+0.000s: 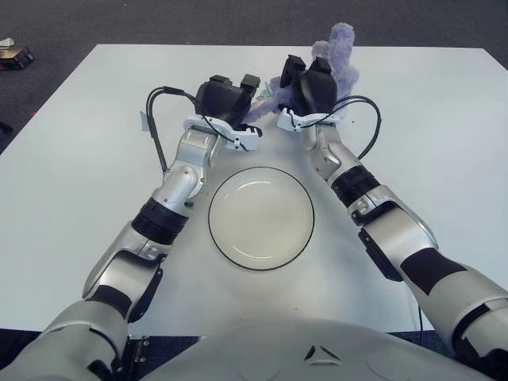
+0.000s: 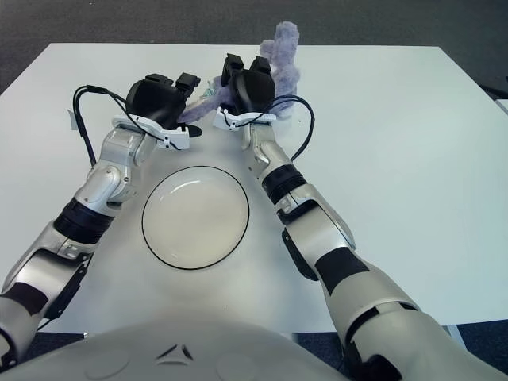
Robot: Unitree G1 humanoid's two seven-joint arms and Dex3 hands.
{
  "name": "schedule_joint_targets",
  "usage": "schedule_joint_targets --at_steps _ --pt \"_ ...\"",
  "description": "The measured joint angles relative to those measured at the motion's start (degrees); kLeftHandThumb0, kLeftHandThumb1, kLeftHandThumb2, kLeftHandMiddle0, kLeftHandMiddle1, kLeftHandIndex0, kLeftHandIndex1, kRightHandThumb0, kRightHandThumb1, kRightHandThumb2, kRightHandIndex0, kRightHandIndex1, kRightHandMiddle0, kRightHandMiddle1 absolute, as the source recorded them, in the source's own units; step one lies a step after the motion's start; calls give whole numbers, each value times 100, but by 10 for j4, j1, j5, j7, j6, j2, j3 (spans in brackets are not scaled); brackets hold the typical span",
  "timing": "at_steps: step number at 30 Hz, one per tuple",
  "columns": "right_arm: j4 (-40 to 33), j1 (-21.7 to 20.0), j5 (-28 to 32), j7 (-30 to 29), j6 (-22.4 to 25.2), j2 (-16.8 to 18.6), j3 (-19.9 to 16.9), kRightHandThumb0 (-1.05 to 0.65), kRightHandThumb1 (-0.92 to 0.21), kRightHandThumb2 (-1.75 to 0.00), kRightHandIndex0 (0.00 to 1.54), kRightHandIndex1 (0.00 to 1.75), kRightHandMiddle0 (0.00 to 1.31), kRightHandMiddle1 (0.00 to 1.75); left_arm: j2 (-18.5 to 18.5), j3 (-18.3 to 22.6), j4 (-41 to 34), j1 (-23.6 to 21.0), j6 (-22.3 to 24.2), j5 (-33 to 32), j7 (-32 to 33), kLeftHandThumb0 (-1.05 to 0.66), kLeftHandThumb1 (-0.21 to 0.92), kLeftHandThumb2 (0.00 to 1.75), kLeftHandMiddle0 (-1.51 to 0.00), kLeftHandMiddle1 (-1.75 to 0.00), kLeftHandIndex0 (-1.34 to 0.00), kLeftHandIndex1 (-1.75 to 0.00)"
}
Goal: Put the doll into the plate.
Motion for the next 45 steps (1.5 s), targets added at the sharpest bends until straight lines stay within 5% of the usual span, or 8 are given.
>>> schedule_joint_targets --at_steps 12,30,39,40,43,45 --pt "-17 3 6 -9 -26 0 -5 39 -61 -93 39 175 48 175 -39 -3 124 -50 56 -11 42 -84 92 28 -59 -16 -25 -42" --pt "-96 33 5 7 -25 -14 -11 40 -57 -98 41 175 50 175 -76 -30 379 -161 62 -71 123 -81 92 29 -61 -17 -30 -44" --pt "-134 48 4 26 -12 -15 -11 40 -56 -100 42 175 51 175 -82 -32 434 -181 27 -133 168 -42 92 22 -59 -95 -49 -65" --pt "-138 50 4 29 -10 -15 -12 40 -56 -100 43 175 51 175 -81 -32 436 -181 20 -138 174 -27 92 21 -60 -112 -49 -83" --pt "-152 56 5 44 -2 -16 -14 40 -55 -101 43 175 50 175 -78 -31 436 -181 5 -156 187 -10 90 21 -59 -134 -55 -99" --pt "-160 59 6 57 2 -16 -15 40 -55 -101 43 175 49 175 -77 -31 436 -182 1 -163 194 -5 74 50 -56 -149 -58 -108"
